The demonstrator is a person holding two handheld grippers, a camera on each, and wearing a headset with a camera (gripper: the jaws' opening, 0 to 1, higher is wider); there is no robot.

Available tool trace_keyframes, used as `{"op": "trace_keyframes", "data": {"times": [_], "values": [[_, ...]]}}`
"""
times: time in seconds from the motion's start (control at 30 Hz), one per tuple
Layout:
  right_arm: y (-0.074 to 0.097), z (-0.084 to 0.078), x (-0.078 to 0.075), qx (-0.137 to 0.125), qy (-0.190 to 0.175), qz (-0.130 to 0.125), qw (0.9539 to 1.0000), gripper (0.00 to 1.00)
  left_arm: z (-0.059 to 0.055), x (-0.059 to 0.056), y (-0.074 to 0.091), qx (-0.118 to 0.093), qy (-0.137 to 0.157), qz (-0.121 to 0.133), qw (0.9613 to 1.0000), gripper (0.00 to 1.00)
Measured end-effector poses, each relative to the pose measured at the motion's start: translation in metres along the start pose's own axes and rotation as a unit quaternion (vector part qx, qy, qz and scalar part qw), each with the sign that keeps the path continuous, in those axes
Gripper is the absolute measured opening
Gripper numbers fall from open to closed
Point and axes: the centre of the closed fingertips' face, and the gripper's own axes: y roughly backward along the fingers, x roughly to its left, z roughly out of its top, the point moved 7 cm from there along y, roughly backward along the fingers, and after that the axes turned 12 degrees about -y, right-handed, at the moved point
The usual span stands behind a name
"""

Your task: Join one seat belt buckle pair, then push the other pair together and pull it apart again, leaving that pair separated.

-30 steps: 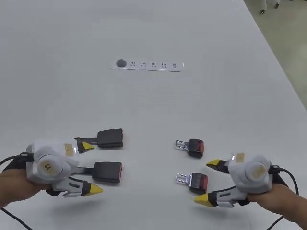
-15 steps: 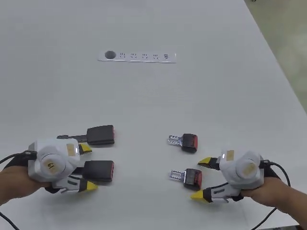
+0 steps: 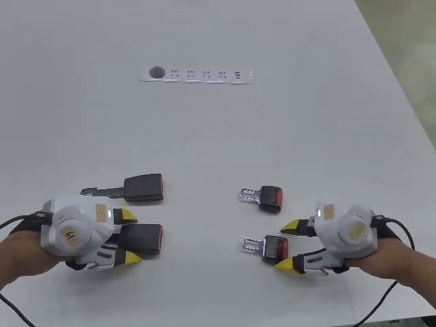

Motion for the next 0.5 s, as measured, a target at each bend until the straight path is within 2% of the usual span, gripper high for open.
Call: {"op": "trace_keyframes", "data": {"times": [0.07, 0.17, 0.5], "values": [[-0.0004, 0.0006, -0.0004, -0.002, -0.002, 0.004, 1.0000, 0.37, -0.0009, 0.0010, 0.0001, 0.007, 0.008, 0.000, 0.9999, 0.37], [-0.0006, 0.0007, -0.0023, 0.000, 0.014, 0.012, 0.9998, 0.35, 0.0010, 0.0009, -0.0004, 0.011, -0.005, -0.008, 0.9999, 0.36], [-0.0012, -0.0014, -0.0040, -0.007, 0.039, 0.028, 0.9988, 0.35, 0.0023, 0.0017, 0.0004, 0.007, -0.011, -0.014, 0.9998, 0.36]]}}
